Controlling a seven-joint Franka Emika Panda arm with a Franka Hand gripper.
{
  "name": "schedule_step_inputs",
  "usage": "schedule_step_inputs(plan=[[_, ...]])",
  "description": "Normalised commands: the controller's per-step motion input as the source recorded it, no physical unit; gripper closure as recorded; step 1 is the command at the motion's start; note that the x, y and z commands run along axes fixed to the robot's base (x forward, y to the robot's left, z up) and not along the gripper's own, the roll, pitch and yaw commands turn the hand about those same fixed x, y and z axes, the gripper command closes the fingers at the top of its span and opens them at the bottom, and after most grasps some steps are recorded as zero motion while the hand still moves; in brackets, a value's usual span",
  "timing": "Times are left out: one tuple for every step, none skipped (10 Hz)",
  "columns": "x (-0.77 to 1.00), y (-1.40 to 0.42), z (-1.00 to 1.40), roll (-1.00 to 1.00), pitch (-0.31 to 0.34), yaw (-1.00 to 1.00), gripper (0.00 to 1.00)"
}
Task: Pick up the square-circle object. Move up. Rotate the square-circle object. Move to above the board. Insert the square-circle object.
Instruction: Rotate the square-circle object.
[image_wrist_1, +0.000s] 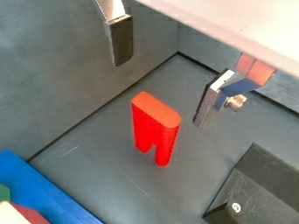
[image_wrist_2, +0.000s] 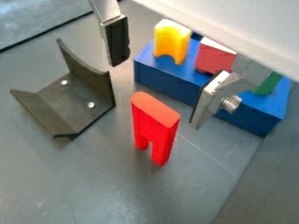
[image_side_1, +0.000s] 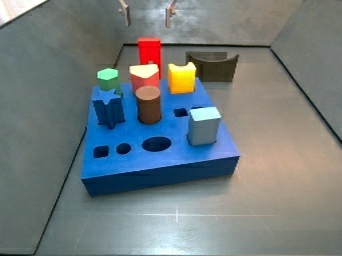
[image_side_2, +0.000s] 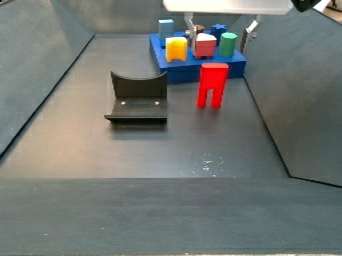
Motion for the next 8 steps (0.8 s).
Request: schedule_step_inputs(plan=[[0.00, 0.00, -1.00, -0.02, 0.048, 0.15, 0.00], [0.00, 0.00, -1.00, -0.02, 0.044, 0.10, 0.00], [0.03, 0.01, -1.00, -0.01, 0.001, 0.06, 0.00], [0.04, 0.01, -1.00, 0.00, -0.009, 0.05, 0.00], [0.04, 0.00, -0.85, 0.01, -0.021, 0.04, 0.00], [0.04, 0.00, -0.74, 0.01, -0.024, 0.04, 0.00], [0.04, 0.00, -0.55, 0.02, -0.021, 0.04, 0.00], [0.04, 0.01, -0.45, 0.03, -0.022, 0.03, 0.00]])
